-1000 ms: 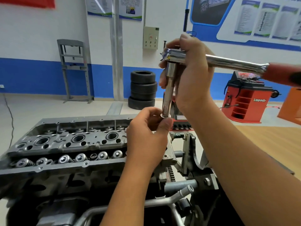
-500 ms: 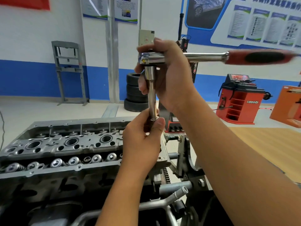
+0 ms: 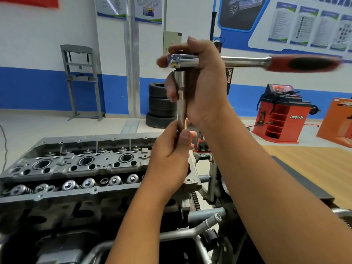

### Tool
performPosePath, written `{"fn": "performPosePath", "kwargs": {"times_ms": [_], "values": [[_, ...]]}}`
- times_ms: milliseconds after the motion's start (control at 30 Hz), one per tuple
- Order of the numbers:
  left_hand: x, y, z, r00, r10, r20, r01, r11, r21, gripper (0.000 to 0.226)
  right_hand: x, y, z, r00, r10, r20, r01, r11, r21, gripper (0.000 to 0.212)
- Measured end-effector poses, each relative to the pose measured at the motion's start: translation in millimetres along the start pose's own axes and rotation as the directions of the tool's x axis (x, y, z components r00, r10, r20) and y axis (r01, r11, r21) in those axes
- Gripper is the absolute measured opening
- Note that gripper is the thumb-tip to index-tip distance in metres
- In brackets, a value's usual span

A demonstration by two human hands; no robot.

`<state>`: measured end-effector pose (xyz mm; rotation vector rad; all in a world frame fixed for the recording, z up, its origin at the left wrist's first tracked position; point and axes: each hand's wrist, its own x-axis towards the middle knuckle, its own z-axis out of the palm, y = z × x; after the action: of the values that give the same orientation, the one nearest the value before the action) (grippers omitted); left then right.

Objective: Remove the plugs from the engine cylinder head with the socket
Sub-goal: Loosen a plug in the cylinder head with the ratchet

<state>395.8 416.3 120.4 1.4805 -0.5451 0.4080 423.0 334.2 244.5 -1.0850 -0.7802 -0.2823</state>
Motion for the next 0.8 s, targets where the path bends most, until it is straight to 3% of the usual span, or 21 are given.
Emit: {"fn": "performPosePath", "kwargs": {"times_ms": [67,133,200,267,367,500,600,700,800], "values": [[0,2,-3,0.998,-0.016,0.065,0.016,1.000,-0.001,0.017,0,-4,1,0.982,0.126,0.137,-0.153,0.967,0.202,0.038],[-3,4,0,0.999,0.028,-0.016,-0.027,0.999,0.044,0.015,-1,-4,2,0.962,0.159,0.222,-0.224,0.925,0.308,0.040],[-5,3,8,0.991,0.058,-0.124,-0.048,0.995,0.089,0.016,-1,-3,4,0.970,0.149,0.191,-0.195,0.948,0.251,0.040],[-6,3,12,0.980,0.060,-0.189,-0.044,0.995,0.086,0.014,-4,0,5,0.995,0.055,0.082,-0.062,0.995,0.078,0.034],[-4,3,7,0.989,0.058,-0.139,-0.041,0.992,0.122,0.015,-5,2,3,0.995,-0.096,0.014,0.096,0.995,-0.042,0.023],[-4,2,-6,0.994,-0.034,0.102,0.035,0.999,-0.014,0.024,-6,-4,2,0.975,0.099,0.201,-0.146,0.961,0.234,0.038],[-6,3,-6,0.996,-0.018,0.090,0.023,0.998,-0.056,0.021,-6,-5,2,0.939,0.151,0.310,-0.273,0.875,0.400,0.044],[-4,3,1,0.999,0.038,-0.028,-0.039,0.999,-0.019,0.018,-9,-3,4,0.985,0.084,0.153,-0.116,0.969,0.217,0.040],[-6,2,10,0.991,0.086,-0.103,-0.077,0.993,0.090,0.011,-19,-3,1,0.990,-0.135,-0.044,0.134,0.991,-0.031,0.029]]}}
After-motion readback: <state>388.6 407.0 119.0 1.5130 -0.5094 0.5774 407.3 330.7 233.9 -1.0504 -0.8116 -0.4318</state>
